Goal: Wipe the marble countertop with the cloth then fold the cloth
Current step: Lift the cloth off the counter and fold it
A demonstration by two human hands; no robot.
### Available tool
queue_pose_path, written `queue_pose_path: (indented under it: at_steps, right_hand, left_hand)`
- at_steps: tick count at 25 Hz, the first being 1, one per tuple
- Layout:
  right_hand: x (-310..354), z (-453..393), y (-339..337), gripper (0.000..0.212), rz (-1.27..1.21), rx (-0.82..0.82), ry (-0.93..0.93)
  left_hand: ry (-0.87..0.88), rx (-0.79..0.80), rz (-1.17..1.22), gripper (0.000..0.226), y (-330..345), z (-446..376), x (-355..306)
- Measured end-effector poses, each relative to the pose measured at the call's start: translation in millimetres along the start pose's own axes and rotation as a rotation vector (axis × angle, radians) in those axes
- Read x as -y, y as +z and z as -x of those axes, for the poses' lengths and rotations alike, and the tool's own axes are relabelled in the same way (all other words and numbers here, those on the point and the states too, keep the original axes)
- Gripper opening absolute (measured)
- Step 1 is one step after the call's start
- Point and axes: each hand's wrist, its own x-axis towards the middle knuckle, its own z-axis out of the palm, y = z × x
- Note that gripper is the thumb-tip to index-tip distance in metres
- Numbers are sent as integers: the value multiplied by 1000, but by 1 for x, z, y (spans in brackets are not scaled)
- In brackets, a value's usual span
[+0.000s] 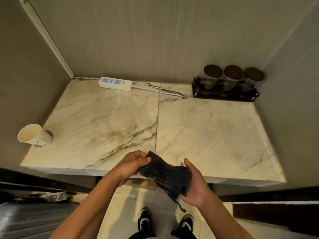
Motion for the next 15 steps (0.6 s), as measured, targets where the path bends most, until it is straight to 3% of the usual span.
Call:
queue_pose_path:
  at_steps: [6,10,15]
  right_hand:
    - [17,-35,23,48,340,-236,-54]
    - [37,-73,58,24,544,-335,-59]
    - [52,-129,97,34,752,-462,-170]
  left_hand:
    - [-10,-107,156,26,-39,-2,20]
    - [-16,-89,298,21,-58,0,30]
    - [-130,-270,274,17,-66,-11,36]
